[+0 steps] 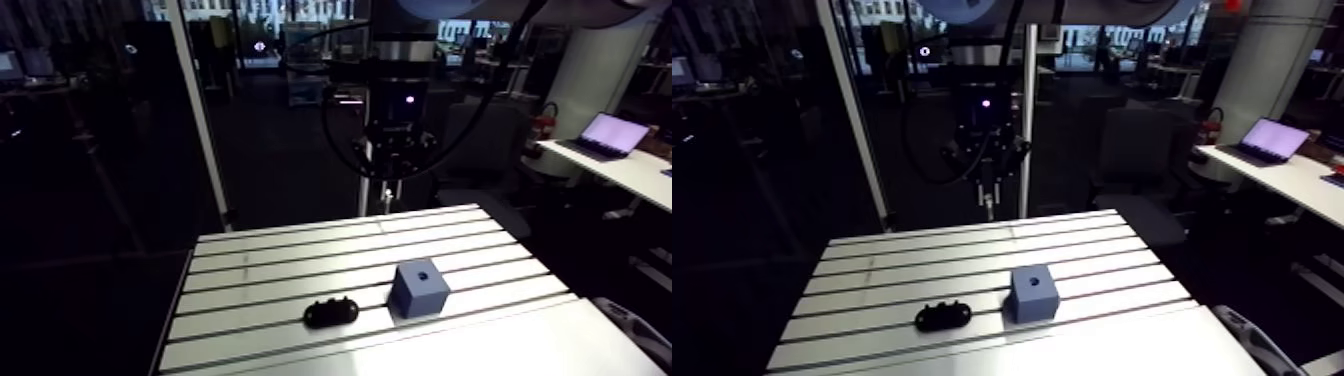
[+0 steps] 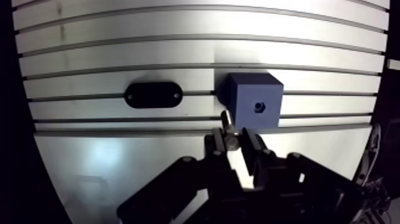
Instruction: Pick up the M10 bolt and insert it into the hex recess until seated.
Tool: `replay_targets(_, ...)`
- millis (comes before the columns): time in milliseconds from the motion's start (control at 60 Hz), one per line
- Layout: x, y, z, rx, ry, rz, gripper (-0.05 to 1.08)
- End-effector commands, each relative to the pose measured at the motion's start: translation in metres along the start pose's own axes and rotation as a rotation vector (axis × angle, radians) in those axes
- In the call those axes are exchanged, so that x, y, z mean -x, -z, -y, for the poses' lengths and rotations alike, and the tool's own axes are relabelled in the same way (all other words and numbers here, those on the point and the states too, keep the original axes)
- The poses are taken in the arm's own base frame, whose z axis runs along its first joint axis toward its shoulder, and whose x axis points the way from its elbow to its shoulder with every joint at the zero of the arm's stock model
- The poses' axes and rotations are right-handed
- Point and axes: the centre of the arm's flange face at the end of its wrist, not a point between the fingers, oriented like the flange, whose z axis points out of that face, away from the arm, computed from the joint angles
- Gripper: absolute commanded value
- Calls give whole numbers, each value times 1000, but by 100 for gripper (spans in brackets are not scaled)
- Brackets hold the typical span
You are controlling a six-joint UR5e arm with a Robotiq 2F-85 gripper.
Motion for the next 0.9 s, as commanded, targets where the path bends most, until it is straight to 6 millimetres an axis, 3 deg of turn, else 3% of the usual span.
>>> replay_targets(17, 1, 2, -17, 0, -24, 12, 102)
replay_targets(100, 3, -2, -20, -3, -26, 31, 102)
replay_targets(333, 7, -20, -54, -20, -52, 67, 103)
replay_targets(717, 3, -55, -70, -48, -21, 136, 106)
replay_targets(900, -1, -58, -74, -40, -23, 143, 105)
